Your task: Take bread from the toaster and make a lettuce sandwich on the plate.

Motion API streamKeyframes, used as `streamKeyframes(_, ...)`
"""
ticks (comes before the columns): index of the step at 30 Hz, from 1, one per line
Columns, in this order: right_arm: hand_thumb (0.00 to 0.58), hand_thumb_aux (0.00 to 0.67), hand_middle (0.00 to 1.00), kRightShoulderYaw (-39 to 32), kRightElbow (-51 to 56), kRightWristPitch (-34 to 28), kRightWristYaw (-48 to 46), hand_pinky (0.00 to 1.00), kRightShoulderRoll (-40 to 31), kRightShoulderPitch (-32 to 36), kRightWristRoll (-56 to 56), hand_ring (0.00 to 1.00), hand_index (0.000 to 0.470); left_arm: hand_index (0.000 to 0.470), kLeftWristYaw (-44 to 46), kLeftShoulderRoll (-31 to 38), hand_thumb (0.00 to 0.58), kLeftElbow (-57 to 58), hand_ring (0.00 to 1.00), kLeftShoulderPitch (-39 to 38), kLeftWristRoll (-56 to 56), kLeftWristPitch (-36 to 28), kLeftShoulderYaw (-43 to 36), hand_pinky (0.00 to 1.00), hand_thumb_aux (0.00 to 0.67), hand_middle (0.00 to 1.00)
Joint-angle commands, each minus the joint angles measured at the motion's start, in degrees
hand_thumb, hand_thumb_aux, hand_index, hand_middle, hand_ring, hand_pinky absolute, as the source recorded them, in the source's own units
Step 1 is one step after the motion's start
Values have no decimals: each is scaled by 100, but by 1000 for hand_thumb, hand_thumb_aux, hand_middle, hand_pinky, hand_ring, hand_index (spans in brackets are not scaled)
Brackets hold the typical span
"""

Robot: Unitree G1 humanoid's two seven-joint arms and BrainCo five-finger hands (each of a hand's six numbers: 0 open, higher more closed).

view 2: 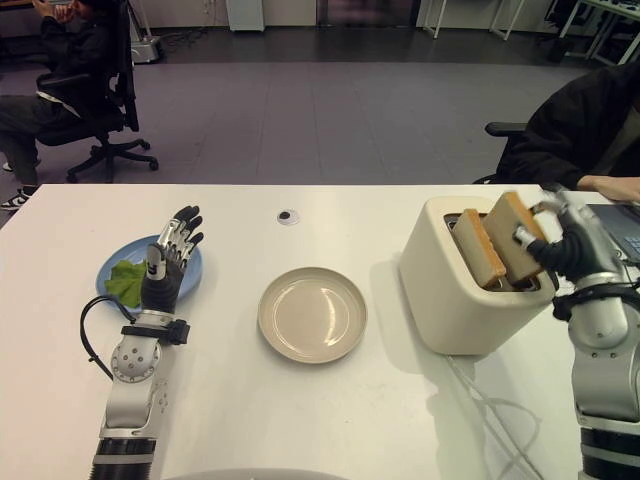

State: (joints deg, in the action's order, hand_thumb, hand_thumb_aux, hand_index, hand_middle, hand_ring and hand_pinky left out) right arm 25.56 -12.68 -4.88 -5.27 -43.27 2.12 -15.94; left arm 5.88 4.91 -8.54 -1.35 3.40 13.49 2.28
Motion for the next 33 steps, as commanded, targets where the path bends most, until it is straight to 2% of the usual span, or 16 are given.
streamKeyframes(1, 580, 670, 0, 629, -842, 394, 420, 0, 265, 700, 615, 0, 470, 0, 17, -8, 0, 8, 0, -4, 2, -62, -25, 0, 0, 0)
streamKeyframes(4, 580, 670, 0, 723, -1390, 408, 422, 0, 446, 940, 1019, 0, 470, 0, 10, -23, 0, 23, 0, 13, -9, -58, -42, 0, 0, 0)
streamKeyframes(7, 580, 670, 0, 484, -1763, 94, 231, 0, 622, 1093, 1462, 0, 470, 0, 3, -37, 0, 37, 0, 33, -20, -53, -58, 0, 0, 0)
streamKeyframes(11, 580, 670, 0, -109, -2153, -856, -135, 0, 994, 1355, 2512, 0, 470, 0, -5, -52, 0, 54, 0, 65, -33, -52, -85, 0, 0, 0)
streamKeyframes(14, 580, 670, 0, -909, -2207, -1756, -504, 0, 1308, 1364, 3202, 0, 470, 0, -14, -51, 0, 52, 0, 70, -34, -47, -89, 0, 0, 0)
streamKeyframes(17, 580, 670, 0, -2088, -1992, -2619, -937, 0, 1651, 1016, 3576, 0, 470, 0, -18, -47, 0, 52, 0, 80, -32, -50, -92, 0, 0, 0)
streamKeyframes(19, 580, 670, 0, -2745, -1722, -2831, -1169, 0, 1714, 783, 3441, 0, 470, 0, -14, -39, 0, 39, 0, 66, -26, -52, -87, 0, 0, 0)
streamKeyframes(22, 580, 670, 0, -3350, -1169, -2967, -1429, 0, 1735, 598, 3233, 0, 470, 0, -16, -33, 0, 4, 0, 47, -24, -67, -86, 0, 0, 0)
streamKeyframes(27, 580, 670, 0, -3678, -1091, -3082, -1832, 0, 1643, 516, 3152, 0, 470, 0, -19, -33, 0, -32, 0, 36, -24, -96, -90, 0, 0, 0)
streamKeyframes(33, 580, 670, 0, -3301, -1155, -3417, -2156, 0, 1498, 822, 3387, 0, 470, 0, -23, -37, 0, -44, 0, 35, -18, -108, -85, 0, 0, 0)
